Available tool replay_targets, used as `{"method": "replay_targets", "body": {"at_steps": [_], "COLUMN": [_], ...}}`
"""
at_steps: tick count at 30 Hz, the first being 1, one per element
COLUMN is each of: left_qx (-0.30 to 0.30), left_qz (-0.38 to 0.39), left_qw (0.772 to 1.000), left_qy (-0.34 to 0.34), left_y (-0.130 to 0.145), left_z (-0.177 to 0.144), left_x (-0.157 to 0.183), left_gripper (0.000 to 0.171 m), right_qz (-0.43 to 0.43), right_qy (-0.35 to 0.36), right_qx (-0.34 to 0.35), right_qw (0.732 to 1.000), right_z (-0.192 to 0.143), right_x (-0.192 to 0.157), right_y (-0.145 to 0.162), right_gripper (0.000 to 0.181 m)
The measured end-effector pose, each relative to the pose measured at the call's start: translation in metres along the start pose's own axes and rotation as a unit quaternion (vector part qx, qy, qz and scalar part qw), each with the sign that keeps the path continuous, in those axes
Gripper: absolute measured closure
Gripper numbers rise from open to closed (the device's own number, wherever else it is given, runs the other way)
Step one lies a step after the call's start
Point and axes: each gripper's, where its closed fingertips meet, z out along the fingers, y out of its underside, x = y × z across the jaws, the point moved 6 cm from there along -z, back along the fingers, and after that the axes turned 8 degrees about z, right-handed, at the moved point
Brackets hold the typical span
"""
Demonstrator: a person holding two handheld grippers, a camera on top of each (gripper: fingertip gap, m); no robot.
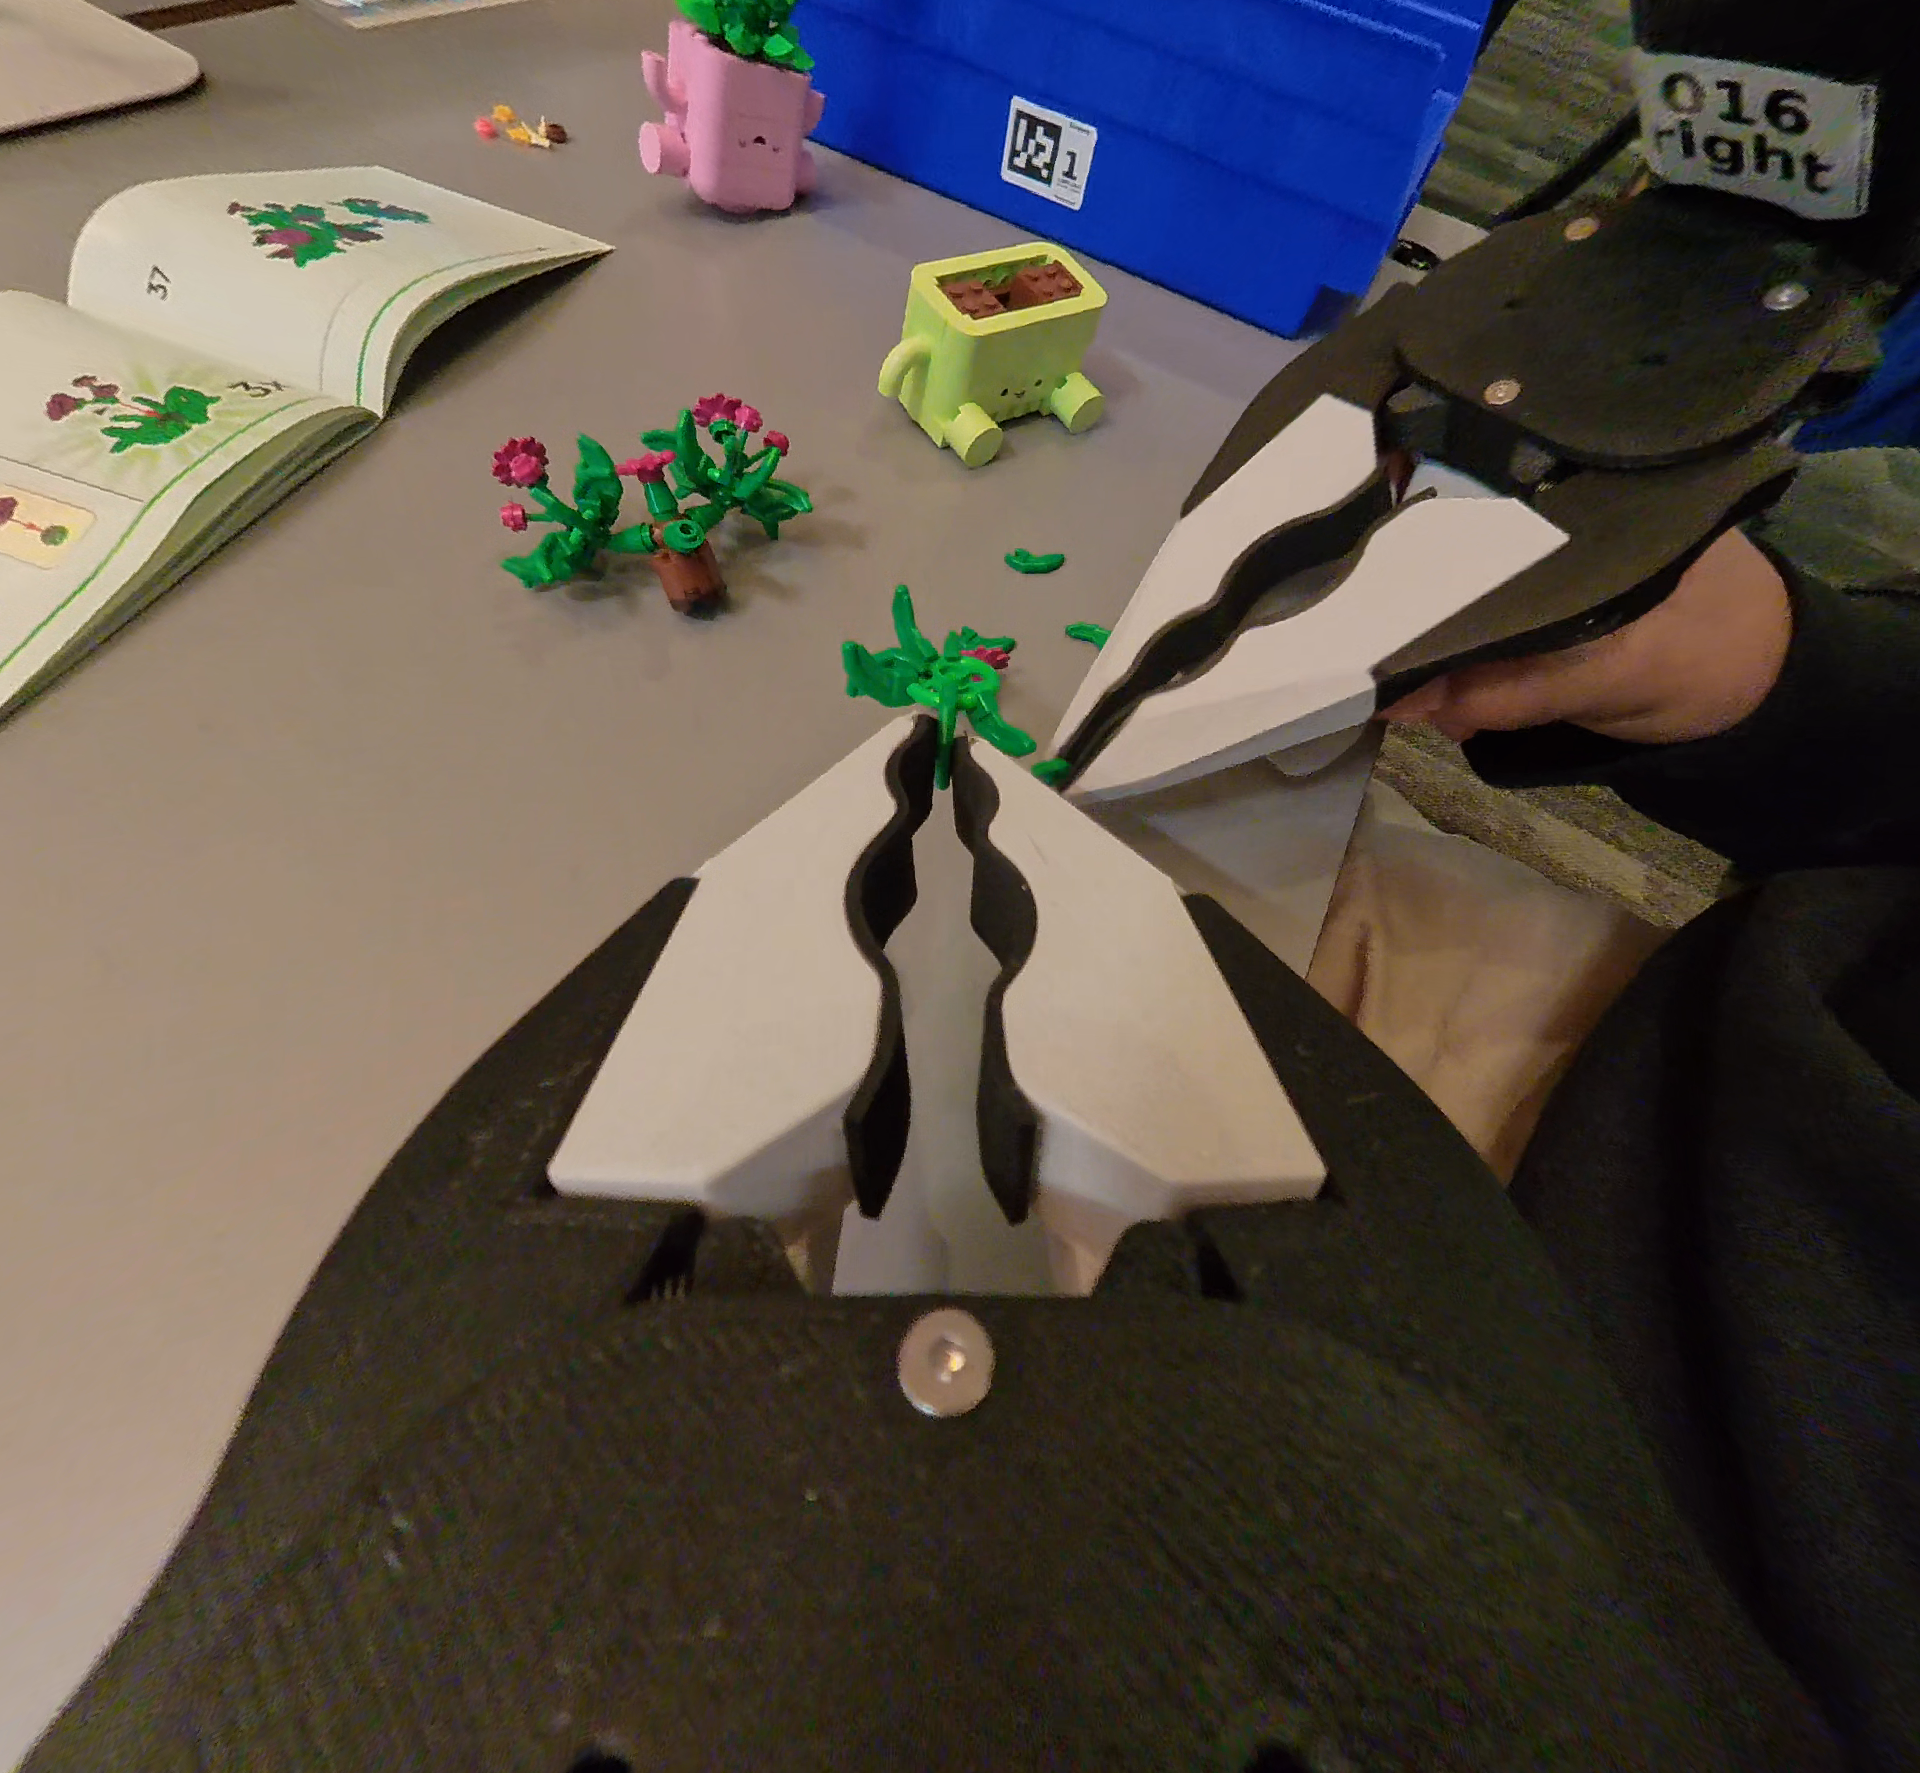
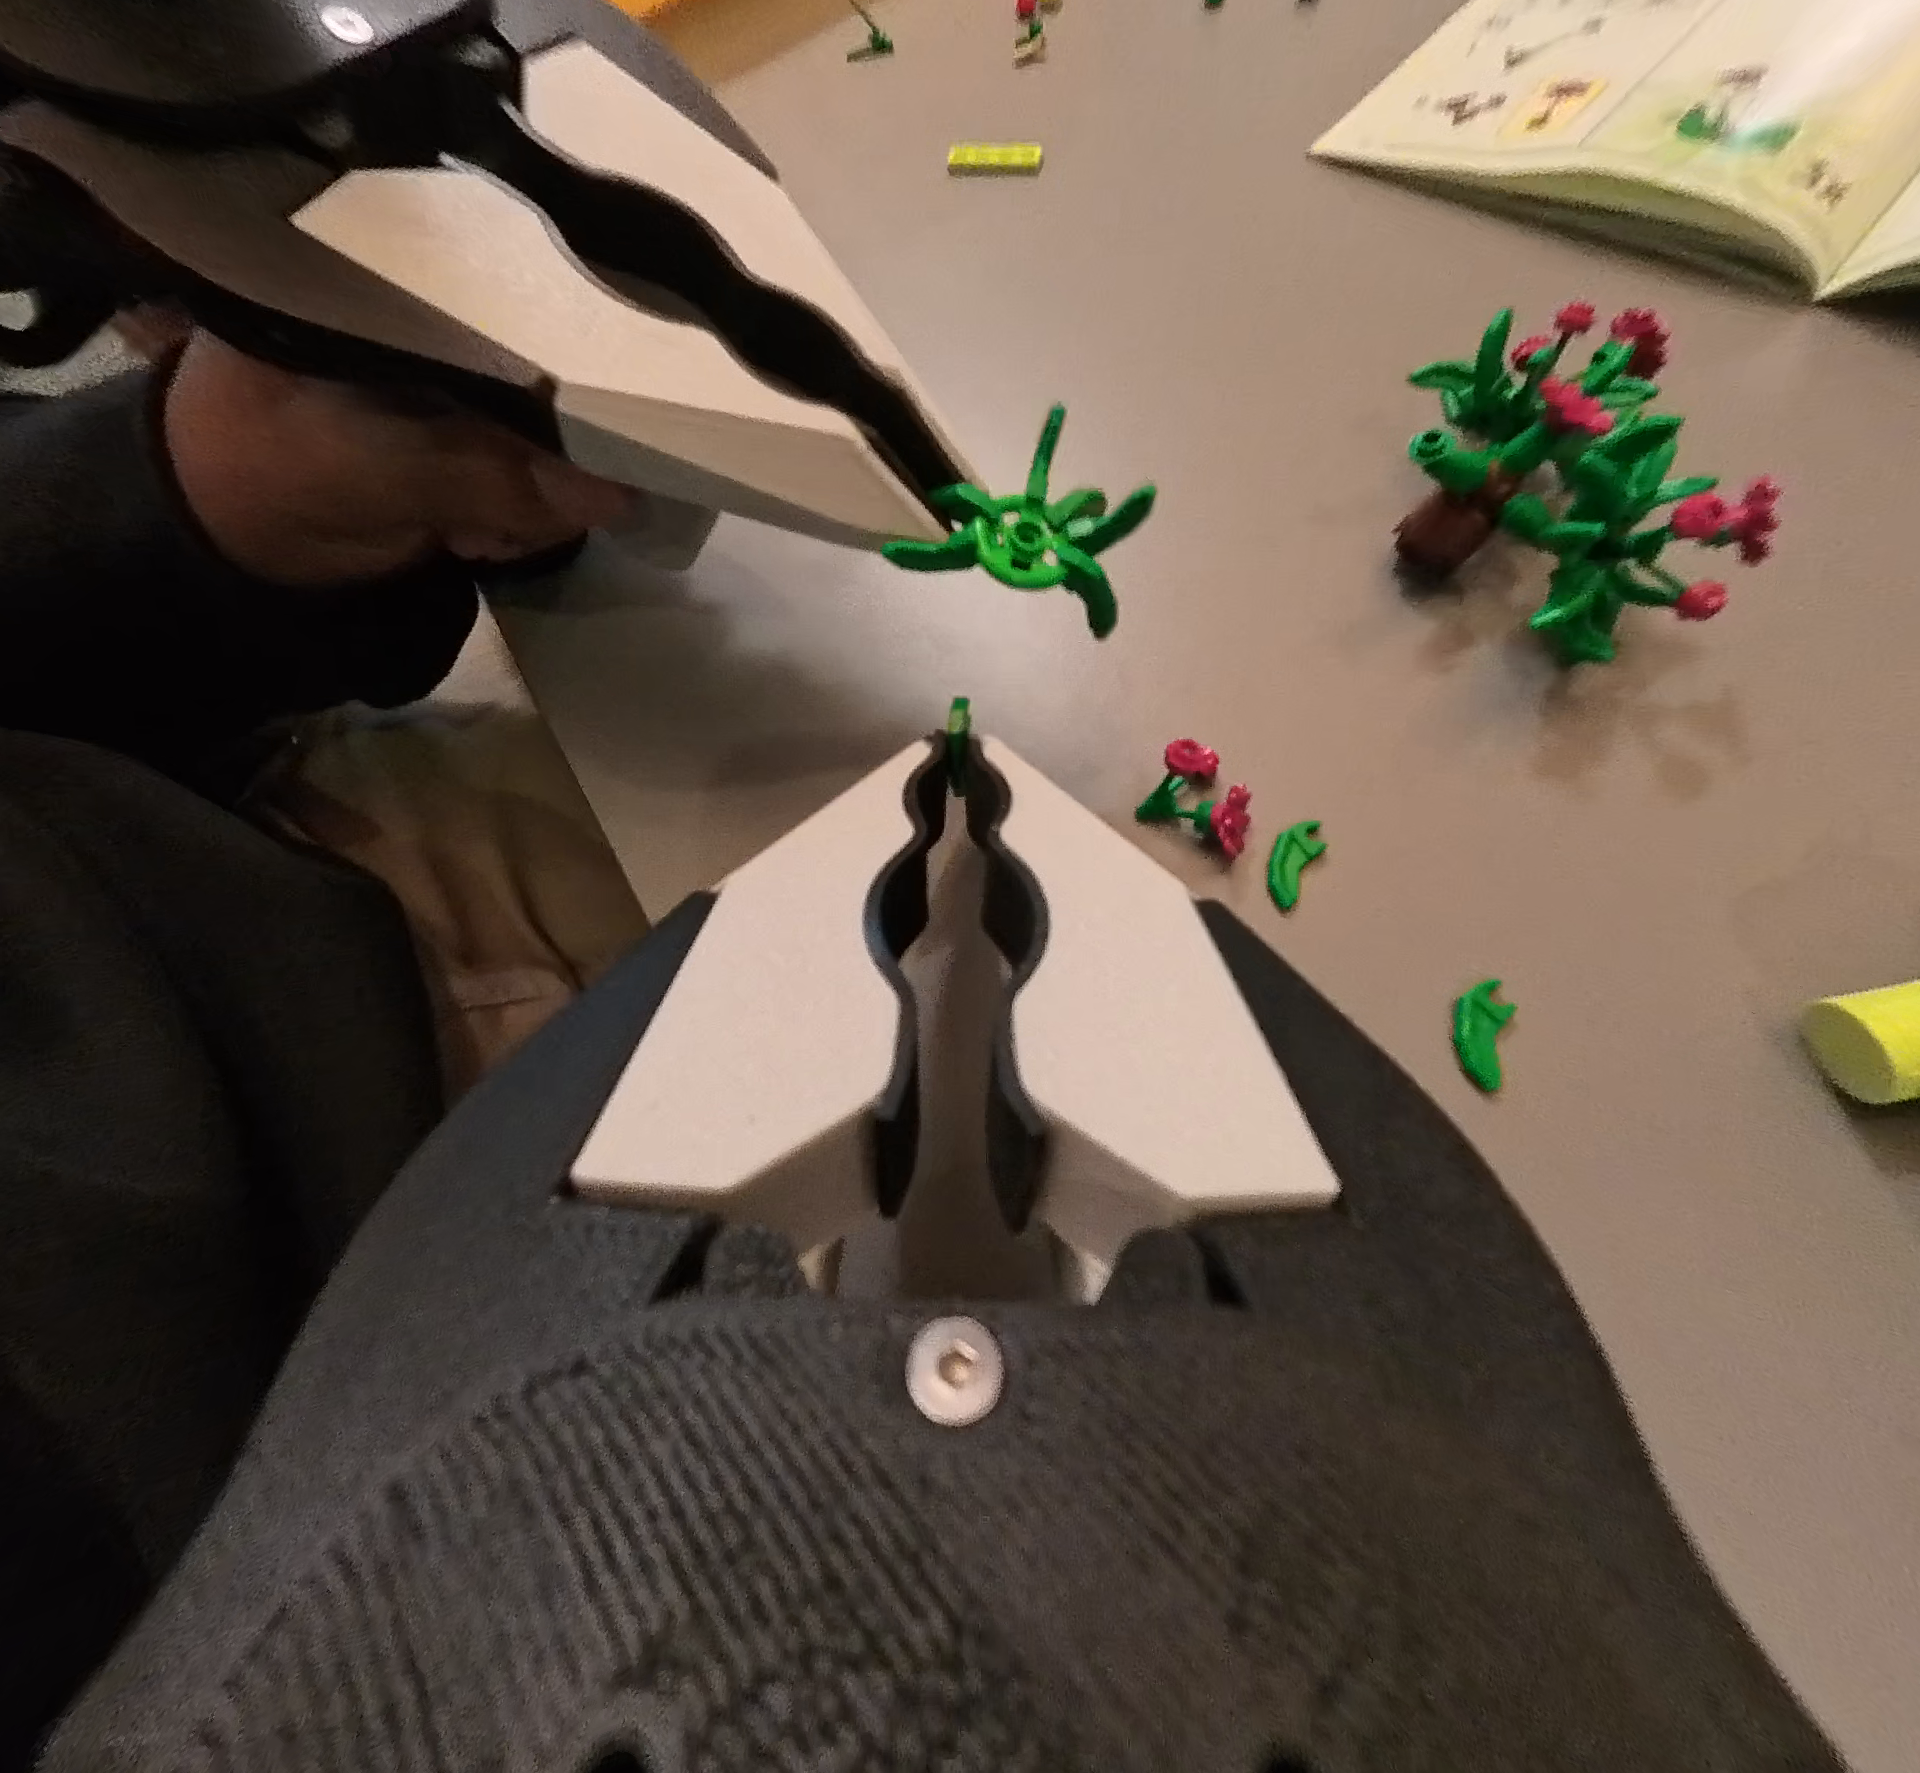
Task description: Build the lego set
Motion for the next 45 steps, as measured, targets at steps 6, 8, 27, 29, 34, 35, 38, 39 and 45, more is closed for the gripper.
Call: {"method": "replay_targets", "body": {"at_steps": [6, 8, 27, 29, 34, 35, 38, 39, 45], "left_qx": [-0.002, -0.055, -0.092, -0.087, -0.067, -0.063, -0.051, -0.048, -0.057], "left_qz": [-0.002, -0.019, -0.263, -0.299, -0.365, -0.368, -0.373, -0.374, -0.360], "left_qw": [1.000, 0.998, 0.942, 0.928, 0.900, 0.899, 0.900, 0.900, 0.909], "left_qy": [0.002, 0.020, 0.187, 0.203, 0.227, 0.227, 0.221, 0.221, 0.204], "left_y": [0.001, 0.011, 0.030, 0.031, 0.031, 0.030, 0.028, 0.027, 0.026], "left_z": [-0.001, 0.004, 0.013, 0.015, 0.018, 0.018, 0.020, 0.022, 0.027], "left_x": [0.000, -0.001, 0.001, -0.001, -0.010, -0.011, -0.014, -0.015, -0.016], "left_gripper": [0.171, 0.171, 0.151, 0.152, 0.148, 0.146, 0.143, 0.143, 0.149], "right_qz": [0.045, 0.060, 0.018, 0.011, 0.005, 0.004, -0.001, -0.004, -0.013], "right_qy": [-0.023, -0.026, 0.010, 0.014, 0.020, 0.023, 0.020, 0.018, 0.022], "right_qx": [0.085, 0.027, -0.043, -0.046, -0.054, -0.056, -0.057, -0.056, -0.060], "right_qw": [0.995, 0.998, 0.999, 0.999, 0.998, 0.998, 0.998, 0.998, 0.998], "right_z": [-0.017, -0.011, 0.008, 0.009, 0.012, 0.013, 0.014, 0.014, 0.015], "right_x": [0.006, 0.010, 0.003, 0.003, 0.003, 0.003, 0.002, 0.001, 0.000], "right_y": [-0.014, -0.005, 0.006, 0.006, 0.006, 0.006, 0.005, 0.005, 0.006], "right_gripper": [0.181, 0.180, 0.180, 0.181, 0.180, 0.180, 0.181, 0.181, 0.181]}}
